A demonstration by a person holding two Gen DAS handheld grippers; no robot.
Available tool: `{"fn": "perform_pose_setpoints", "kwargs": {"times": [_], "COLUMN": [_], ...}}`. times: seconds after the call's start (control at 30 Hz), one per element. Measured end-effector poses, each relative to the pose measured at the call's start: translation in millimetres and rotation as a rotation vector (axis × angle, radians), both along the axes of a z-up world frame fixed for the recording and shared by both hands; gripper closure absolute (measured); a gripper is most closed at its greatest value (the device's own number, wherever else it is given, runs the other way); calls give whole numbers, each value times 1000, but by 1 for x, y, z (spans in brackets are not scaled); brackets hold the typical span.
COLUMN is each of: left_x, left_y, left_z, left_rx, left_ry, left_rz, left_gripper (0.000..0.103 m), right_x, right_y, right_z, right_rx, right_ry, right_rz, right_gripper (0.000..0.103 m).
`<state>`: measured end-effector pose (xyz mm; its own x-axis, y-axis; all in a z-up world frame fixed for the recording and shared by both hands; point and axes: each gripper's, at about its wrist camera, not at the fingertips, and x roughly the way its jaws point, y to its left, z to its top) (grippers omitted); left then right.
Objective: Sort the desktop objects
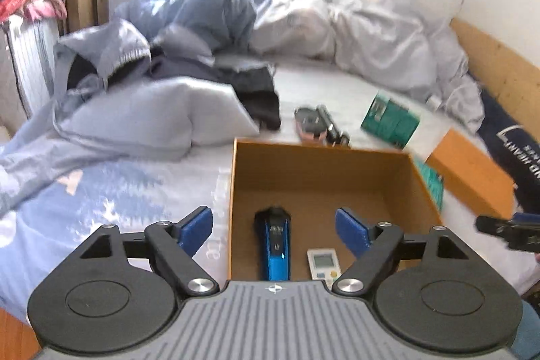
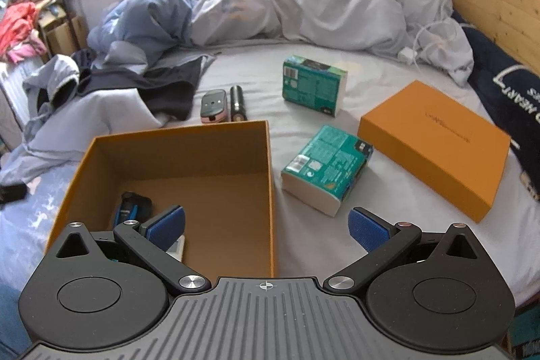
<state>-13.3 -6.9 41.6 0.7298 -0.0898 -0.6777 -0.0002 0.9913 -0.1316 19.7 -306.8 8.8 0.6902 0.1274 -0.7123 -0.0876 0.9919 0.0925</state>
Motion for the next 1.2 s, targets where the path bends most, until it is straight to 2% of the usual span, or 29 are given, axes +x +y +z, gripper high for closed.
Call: {"fn": "perform_pose_setpoints", "kwargs": {"times": [0.1, 0.17, 0.33, 0.4, 0.47, 0.57, 0.73, 1.2], "left_x": [2, 12, 21, 22, 23, 22, 19, 22], "left_y": [-6, -24, -19, -14, -11, -7, -10, -17], "left_z": [5, -1, -9, -13, -17, -19, -16, -21], "left_rx": [36, 54, 16, 30, 50, 18, 17, 48], "left_ry": [-45, -70, -107, -117, -108, -88, -112, -101], "left_rz": [-30, -33, -19, -15, -5, -8, -33, -43], "left_gripper": [16, 16, 16, 16, 16, 16, 16, 16], "right_x": [-2, -4, -6, -6, -6, -6, -4, -5], "right_y": [3, 5, 13, 17, 20, 23, 25, 20], "right_z": [3, 4, 5, 5, 4, 3, 0, -1], "right_rx": [5, 0, -25, -34, -42, -51, -62, -52], "right_ry": [-16, -24, -39, -41, -37, -37, -37, -43], "right_rz": [16, 26, 54, 67, 74, 73, 65, 60], "right_gripper": [0, 0, 0, 0, 0, 0, 0, 0]}}
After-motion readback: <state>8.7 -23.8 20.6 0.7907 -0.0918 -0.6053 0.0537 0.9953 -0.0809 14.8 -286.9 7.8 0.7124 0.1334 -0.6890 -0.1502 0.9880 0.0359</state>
